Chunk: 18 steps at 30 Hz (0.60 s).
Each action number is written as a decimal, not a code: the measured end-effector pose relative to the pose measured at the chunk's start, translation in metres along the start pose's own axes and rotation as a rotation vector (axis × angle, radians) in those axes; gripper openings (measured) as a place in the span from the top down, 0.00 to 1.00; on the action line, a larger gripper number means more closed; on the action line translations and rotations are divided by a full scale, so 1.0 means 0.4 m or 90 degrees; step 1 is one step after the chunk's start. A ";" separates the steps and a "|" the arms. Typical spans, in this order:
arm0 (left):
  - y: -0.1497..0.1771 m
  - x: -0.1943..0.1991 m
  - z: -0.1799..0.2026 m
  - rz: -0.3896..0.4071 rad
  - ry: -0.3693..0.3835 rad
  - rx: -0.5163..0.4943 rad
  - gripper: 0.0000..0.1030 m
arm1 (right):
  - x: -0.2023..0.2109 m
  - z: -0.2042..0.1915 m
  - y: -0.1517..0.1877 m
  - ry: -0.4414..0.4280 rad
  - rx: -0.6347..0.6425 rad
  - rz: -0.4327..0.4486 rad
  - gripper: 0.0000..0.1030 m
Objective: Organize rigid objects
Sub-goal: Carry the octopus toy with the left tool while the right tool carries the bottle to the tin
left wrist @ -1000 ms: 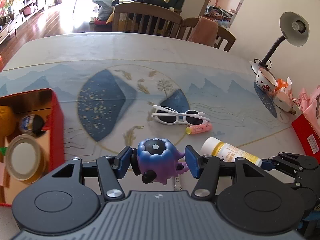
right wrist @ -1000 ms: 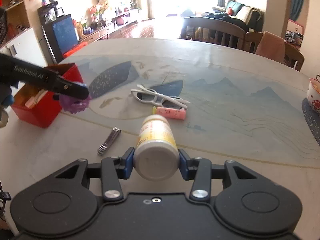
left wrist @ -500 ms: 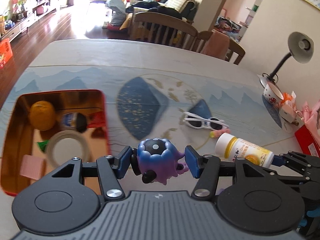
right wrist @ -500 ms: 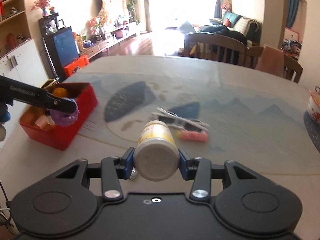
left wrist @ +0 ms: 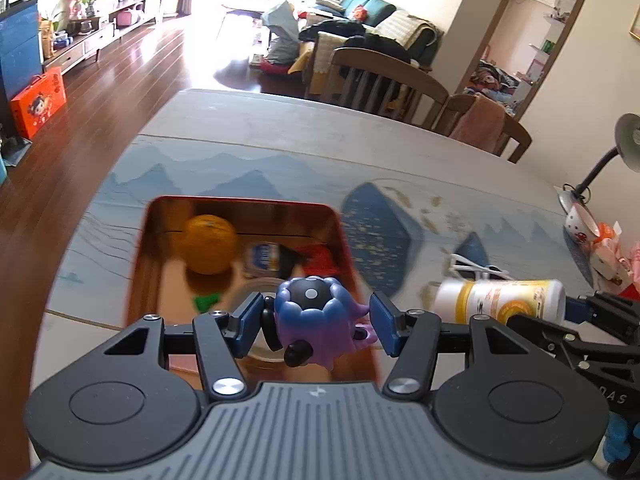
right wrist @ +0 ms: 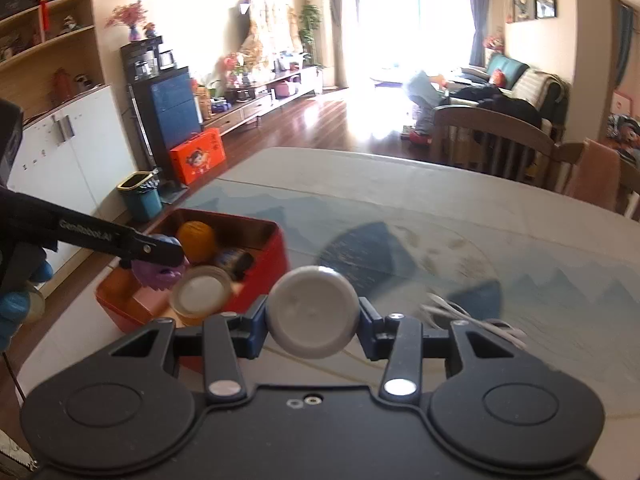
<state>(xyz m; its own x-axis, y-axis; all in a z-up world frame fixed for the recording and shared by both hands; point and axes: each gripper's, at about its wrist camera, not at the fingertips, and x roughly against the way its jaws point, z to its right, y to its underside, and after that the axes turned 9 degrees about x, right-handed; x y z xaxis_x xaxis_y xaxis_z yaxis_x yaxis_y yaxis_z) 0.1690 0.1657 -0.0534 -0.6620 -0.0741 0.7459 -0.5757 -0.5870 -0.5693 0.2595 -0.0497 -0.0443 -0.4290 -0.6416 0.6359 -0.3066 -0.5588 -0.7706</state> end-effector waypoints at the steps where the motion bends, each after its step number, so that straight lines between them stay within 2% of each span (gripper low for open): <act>1: -0.004 0.000 -0.015 0.000 -0.003 0.001 0.45 | -0.007 -0.014 -0.009 0.000 0.005 0.002 0.57; 6: -0.030 -0.012 -0.076 -0.007 -0.014 0.003 0.45 | -0.040 -0.060 -0.058 0.004 0.010 0.018 0.57; 9: -0.047 -0.016 -0.103 -0.005 -0.015 -0.003 0.45 | -0.044 -0.065 -0.093 -0.012 -0.015 0.049 0.57; 12: -0.062 -0.027 -0.125 -0.010 -0.016 -0.011 0.45 | -0.057 -0.086 -0.122 -0.016 -0.005 0.073 0.57; 18: -0.064 -0.067 -0.139 -0.032 -0.023 -0.051 0.45 | -0.127 -0.117 -0.147 -0.019 0.017 0.075 0.57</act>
<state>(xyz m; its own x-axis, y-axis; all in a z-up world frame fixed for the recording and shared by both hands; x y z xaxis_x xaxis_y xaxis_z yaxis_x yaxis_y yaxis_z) 0.1748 0.2275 -0.0778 -0.6151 -0.0757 0.7848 -0.6449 -0.5243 -0.5561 0.2594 0.0404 -0.0333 -0.4347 -0.7190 0.5423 -0.2330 -0.4919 -0.8389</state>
